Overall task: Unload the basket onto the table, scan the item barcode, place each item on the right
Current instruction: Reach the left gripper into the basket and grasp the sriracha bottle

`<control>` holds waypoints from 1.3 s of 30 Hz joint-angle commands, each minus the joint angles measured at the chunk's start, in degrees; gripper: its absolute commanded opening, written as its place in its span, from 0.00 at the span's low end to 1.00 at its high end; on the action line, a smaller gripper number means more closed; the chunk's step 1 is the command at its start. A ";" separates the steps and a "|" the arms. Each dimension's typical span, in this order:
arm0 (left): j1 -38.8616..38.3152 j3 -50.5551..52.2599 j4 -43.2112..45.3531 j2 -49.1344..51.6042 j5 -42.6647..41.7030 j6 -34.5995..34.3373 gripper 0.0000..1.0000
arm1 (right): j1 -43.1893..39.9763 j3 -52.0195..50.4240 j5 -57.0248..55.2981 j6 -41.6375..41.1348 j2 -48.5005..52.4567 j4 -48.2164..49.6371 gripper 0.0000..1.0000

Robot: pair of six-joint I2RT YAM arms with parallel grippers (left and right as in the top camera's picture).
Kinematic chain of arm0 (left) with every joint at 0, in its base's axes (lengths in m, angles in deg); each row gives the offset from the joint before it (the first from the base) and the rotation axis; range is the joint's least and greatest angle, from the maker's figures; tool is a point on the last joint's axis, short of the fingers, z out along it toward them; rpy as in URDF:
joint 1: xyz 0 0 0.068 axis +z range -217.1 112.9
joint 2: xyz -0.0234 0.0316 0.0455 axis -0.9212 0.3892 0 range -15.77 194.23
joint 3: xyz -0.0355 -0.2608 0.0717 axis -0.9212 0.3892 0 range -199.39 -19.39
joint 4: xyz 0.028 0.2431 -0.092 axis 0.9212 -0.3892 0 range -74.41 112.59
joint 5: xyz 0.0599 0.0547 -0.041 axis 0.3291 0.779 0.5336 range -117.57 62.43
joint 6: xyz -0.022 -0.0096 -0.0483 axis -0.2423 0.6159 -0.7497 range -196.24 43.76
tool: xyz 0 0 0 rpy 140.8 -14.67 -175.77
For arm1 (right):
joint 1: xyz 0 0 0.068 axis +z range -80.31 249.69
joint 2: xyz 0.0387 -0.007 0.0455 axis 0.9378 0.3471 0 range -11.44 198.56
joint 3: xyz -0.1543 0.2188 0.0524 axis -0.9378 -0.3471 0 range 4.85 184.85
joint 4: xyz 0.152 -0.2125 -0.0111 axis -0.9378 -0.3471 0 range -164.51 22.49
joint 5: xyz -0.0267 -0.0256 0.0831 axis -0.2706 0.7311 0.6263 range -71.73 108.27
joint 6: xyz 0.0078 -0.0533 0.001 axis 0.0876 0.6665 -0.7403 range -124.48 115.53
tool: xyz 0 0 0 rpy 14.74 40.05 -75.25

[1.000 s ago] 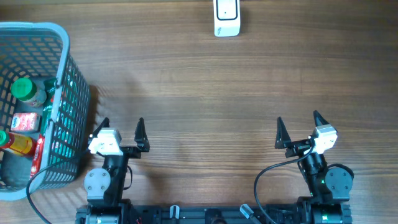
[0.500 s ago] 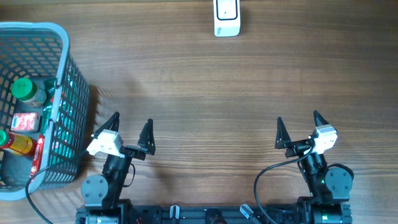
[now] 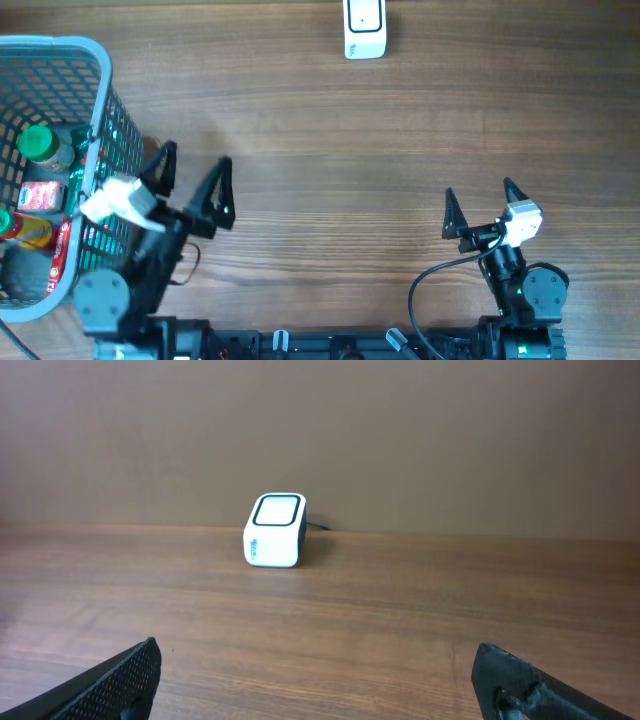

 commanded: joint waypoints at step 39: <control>52.72 -59.69 -78.73 57.81 37.13 -17.75 1.00 | 0.28 -0.07 -0.70 -0.79 -0.20 0.33 1.00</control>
